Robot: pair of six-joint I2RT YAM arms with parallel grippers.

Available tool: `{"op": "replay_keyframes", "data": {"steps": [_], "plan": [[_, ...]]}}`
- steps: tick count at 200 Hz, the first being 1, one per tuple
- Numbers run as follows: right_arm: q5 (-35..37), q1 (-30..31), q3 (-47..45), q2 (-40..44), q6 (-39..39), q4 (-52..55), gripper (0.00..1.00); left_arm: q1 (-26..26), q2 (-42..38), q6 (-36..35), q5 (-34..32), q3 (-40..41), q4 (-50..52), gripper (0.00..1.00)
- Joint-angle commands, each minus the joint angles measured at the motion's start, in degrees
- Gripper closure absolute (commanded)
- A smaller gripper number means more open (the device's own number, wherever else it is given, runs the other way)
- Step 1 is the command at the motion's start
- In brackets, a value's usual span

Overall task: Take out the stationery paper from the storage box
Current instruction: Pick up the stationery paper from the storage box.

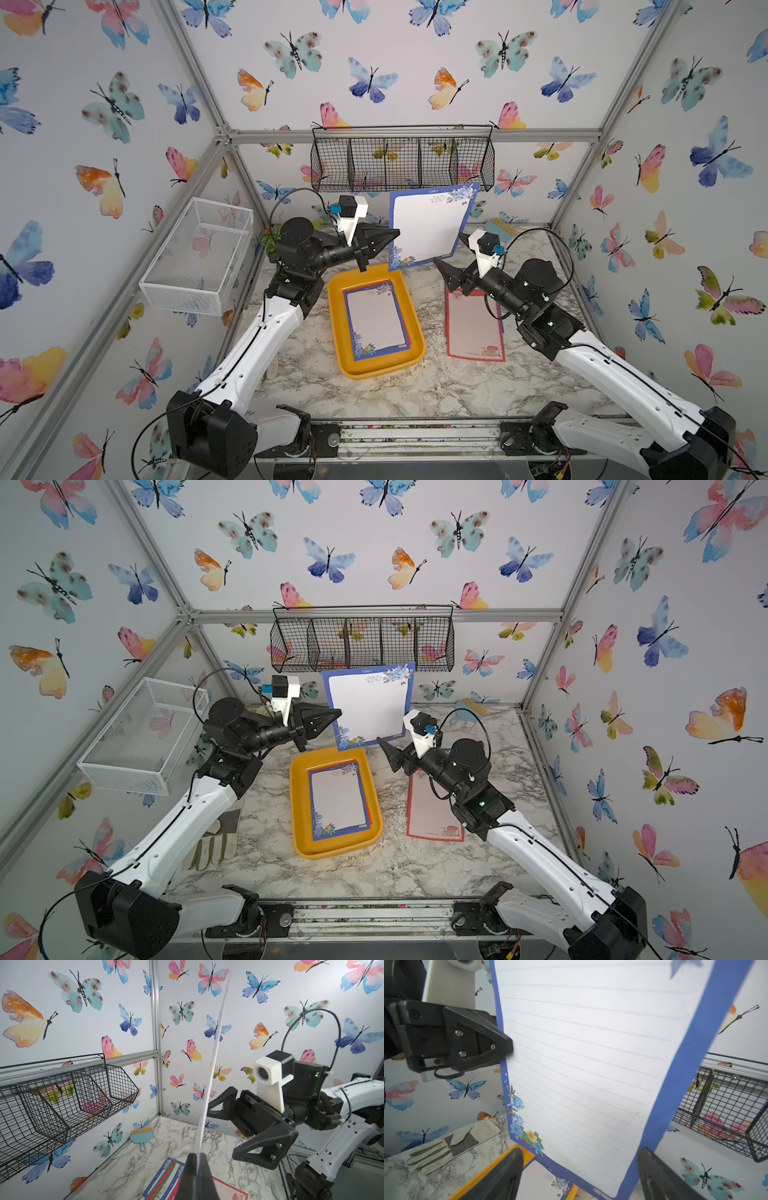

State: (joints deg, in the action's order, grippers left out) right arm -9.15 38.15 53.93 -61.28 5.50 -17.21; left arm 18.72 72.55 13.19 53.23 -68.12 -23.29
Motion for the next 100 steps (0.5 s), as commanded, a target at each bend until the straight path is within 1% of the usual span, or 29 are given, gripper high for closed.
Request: {"op": "replay_keyframes", "data": {"steps": [1, 19, 41, 57, 100], "plan": [[-2.9, -0.8, 2.0, 2.0, 2.0, -1.5, 0.13, -1.6, -0.5, 6.8, 4.9, 1.8, -7.9, 1.0], [-4.0, -1.6, 2.6, 2.6, 2.4, -1.0, 0.13, -1.9, -1.5, 5.5, 6.0, 3.3, -7.9, 1.0], [-6.9, -3.3, 5.2, 1.7, 3.0, 1.9, 0.13, -1.9, -2.9, 3.8, 6.9, 4.2, -7.6, 1.0], [-9.4, -4.7, 7.1, 0.7, 3.3, 3.3, 0.13, -1.9, -3.6, 1.8, 7.1, 3.8, -5.2, 1.0], [-19.9, -9.4, 11.3, -2.8, 0.1, 3.7, 0.14, -1.9, -4.2, 1.3, 7.7, 3.9, -4.8, 1.0]]}}
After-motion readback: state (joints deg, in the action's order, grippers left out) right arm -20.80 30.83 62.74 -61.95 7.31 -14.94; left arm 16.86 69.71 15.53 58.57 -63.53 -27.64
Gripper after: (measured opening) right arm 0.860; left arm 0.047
